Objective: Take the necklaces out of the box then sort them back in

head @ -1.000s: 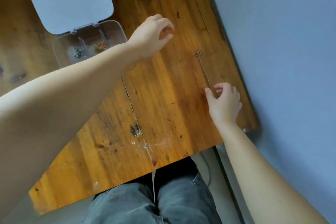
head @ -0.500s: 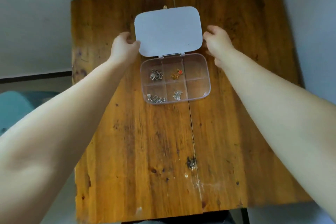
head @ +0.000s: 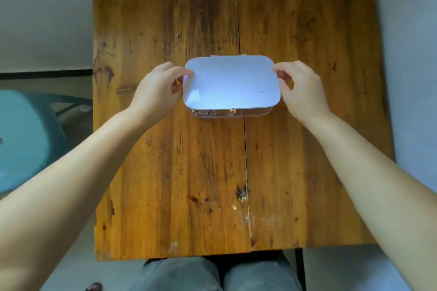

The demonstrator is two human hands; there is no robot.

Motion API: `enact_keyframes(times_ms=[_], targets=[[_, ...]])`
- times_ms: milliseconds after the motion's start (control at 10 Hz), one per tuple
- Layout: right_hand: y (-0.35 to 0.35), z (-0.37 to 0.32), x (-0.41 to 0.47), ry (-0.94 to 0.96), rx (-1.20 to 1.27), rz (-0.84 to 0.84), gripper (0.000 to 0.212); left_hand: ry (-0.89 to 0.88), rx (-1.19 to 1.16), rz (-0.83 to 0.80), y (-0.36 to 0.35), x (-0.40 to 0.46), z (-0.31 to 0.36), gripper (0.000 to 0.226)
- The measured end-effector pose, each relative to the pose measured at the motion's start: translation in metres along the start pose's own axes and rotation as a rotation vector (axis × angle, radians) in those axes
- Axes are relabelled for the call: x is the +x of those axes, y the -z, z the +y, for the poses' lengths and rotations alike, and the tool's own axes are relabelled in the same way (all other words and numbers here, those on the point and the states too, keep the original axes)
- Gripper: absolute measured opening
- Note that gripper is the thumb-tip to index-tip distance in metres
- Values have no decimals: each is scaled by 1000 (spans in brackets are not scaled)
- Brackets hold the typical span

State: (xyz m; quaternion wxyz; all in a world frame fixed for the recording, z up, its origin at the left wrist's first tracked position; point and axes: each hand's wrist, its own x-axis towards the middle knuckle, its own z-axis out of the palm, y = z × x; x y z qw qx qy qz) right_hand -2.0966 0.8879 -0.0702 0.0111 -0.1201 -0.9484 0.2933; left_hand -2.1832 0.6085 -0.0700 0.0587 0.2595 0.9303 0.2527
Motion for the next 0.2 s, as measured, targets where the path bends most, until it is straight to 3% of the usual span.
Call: enact_keyframes(times_ms=[200], targets=[[-14, -2, -20, -55, -22, -75, 38, -27, 187, -17, -13, -12, 4, 30]])
